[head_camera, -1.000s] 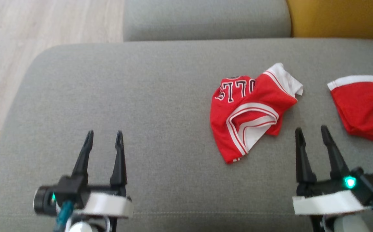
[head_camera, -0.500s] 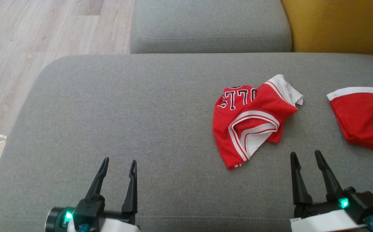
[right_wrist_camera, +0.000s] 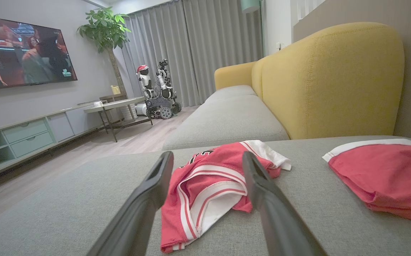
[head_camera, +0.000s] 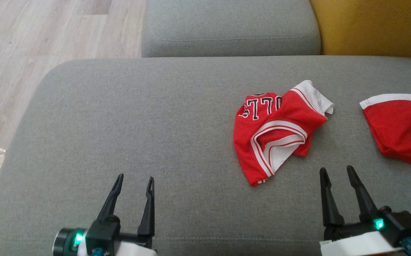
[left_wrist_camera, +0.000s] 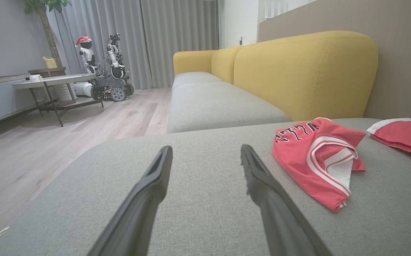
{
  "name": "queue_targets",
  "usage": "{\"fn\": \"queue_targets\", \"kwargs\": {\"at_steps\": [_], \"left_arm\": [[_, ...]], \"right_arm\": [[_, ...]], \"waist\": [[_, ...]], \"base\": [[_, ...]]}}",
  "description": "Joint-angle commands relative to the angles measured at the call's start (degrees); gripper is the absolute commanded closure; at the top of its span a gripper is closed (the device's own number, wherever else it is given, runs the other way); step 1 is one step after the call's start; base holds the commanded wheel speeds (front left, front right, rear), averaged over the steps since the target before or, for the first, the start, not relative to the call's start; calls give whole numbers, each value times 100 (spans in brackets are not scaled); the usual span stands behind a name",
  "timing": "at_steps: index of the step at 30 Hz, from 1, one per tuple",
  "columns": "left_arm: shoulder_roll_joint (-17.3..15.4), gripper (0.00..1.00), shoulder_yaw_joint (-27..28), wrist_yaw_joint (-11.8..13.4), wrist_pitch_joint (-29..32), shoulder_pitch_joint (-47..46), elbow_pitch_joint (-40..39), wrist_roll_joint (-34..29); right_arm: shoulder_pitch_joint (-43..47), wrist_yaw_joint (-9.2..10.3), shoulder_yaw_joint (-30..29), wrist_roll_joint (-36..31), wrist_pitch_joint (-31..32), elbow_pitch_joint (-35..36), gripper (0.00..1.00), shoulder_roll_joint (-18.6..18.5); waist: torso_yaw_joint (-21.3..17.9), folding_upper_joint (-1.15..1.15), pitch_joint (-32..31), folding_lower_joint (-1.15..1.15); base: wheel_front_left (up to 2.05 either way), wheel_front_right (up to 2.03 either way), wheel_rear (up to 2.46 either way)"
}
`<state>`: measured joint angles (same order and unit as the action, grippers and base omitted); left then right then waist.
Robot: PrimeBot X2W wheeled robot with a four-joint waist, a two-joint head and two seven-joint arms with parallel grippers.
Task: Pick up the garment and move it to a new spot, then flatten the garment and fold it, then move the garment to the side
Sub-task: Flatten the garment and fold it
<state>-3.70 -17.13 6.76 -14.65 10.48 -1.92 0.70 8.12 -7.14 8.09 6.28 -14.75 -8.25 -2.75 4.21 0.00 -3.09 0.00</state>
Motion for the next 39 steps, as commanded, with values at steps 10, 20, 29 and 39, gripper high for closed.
{"fn": "queue_targets", "kwargs": {"at_steps": [10,20,29,39], "left_arm": [[51,0,124,62,-35,-252,-214,-27],[61,0,-40,-105,-35,-488,-20,23],[70,0,-1241,-959,-35,-1672,718,-291],[80,0,-2569,-1335,-35,-3332,2189,-220]], "right_arm": [[-227,-35,144,-13,-25,177,0,-13],[-401,-35,-88,-75,-25,356,0,-13],[-823,-35,-153,-185,-25,706,0,-13],[-1392,-35,-13,-117,-25,959,0,-13]], "waist": [[-3,0,-13,0],[-213,0,260,0],[-642,0,1062,0],[-1189,0,2057,0]], "base": [[0,0,0],[0,0,0],[0,0,0],[0,0,0]]}}
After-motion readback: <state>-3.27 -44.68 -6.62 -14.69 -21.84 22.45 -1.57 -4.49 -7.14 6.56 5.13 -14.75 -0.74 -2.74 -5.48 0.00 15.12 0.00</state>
